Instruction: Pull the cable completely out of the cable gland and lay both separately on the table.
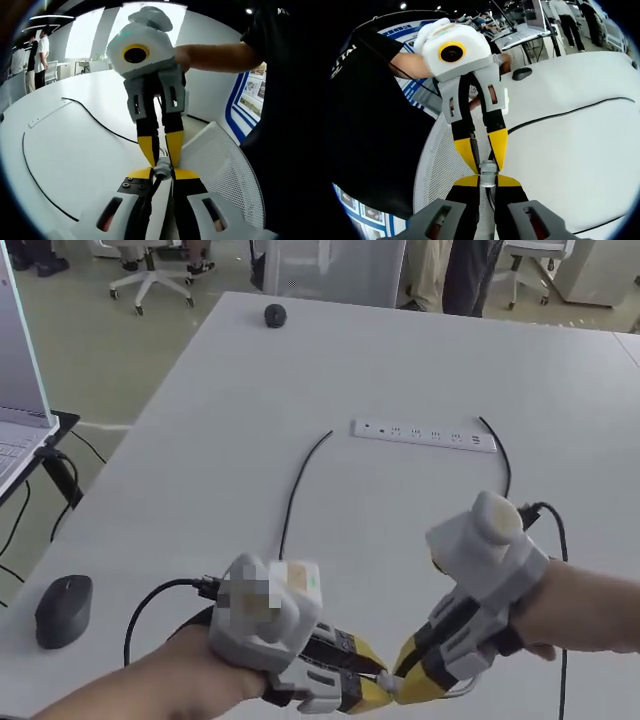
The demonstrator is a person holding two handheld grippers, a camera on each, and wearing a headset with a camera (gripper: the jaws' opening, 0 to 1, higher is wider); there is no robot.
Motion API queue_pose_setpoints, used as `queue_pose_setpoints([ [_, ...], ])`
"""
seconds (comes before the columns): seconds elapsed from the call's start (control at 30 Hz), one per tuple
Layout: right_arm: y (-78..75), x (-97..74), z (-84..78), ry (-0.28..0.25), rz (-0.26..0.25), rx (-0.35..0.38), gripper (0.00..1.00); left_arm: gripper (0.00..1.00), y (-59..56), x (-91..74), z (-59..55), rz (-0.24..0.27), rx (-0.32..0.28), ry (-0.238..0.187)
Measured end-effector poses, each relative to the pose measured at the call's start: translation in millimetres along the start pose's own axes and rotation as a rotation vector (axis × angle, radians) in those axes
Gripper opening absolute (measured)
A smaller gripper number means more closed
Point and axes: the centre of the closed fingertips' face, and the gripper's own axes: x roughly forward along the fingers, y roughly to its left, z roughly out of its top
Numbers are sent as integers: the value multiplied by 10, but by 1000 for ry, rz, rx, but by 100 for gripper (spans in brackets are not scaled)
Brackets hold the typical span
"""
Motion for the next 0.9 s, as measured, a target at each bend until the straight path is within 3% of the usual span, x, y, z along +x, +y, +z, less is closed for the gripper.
queue_pose_setpoints([
  [0.03, -22, 11, 8, -2, -30, -25, 3, 14, 15, -1, -6, -2, -7, 2],
  [0.07, 22, 25, -3, 4, -21, -21, 3, 14, -18, 3, -27, -24, -65, 8],
  [0.13, -10, 27, -1, 12, -76, -70, 3, 14, 16, 6, -28, -15, -69, 4],
  [0.17, 23, 41, -7, 10, -85, -63, 3, 14, -7, 0, -36, -34, -108, 2],
  [0.33, -33, 27, 34, -1, -244, -176, 4, 14, 26, -19, -37, -14, -131, -6],
  [0.37, 38, 51, 4, 4, -222, -161, 4, 14, -13, -14, -43, -34, -149, -1],
  [0.4, -13, 26, 9, 13, -276, -197, 5, 14, 3, -12, -44, -23, -147, -3],
  [0.47, 54, 58, -21, 22, -270, -218, 5, 14, -16, -2, -51, -39, -163, 7],
  [0.53, -15, 46, -27, 26, -319, -239, 5, 15, -3, 26, -59, -18, -158, 11],
  [0.6, -27, 45, -25, 20, -335, -265, 6, 15, 15, 23, -60, -9, -164, 14],
  [0.67, -75, 21, -2, 6, -366, -279, 6, 15, 64, 11, -35, 17, -133, 4],
  [0.73, -83, 9, 19, -4, -369, -279, 7, 15, 68, -4, -25, 15, -124, 5],
  [0.8, -116, -24, 42, -17, -374, -232, 9, 15, 74, -15, -3, 16, -98, -6],
  [0.9, -152, -76, 57, -43, -360, -198, 23, 15, 77, -17, -25, 18, -42, 2],
])
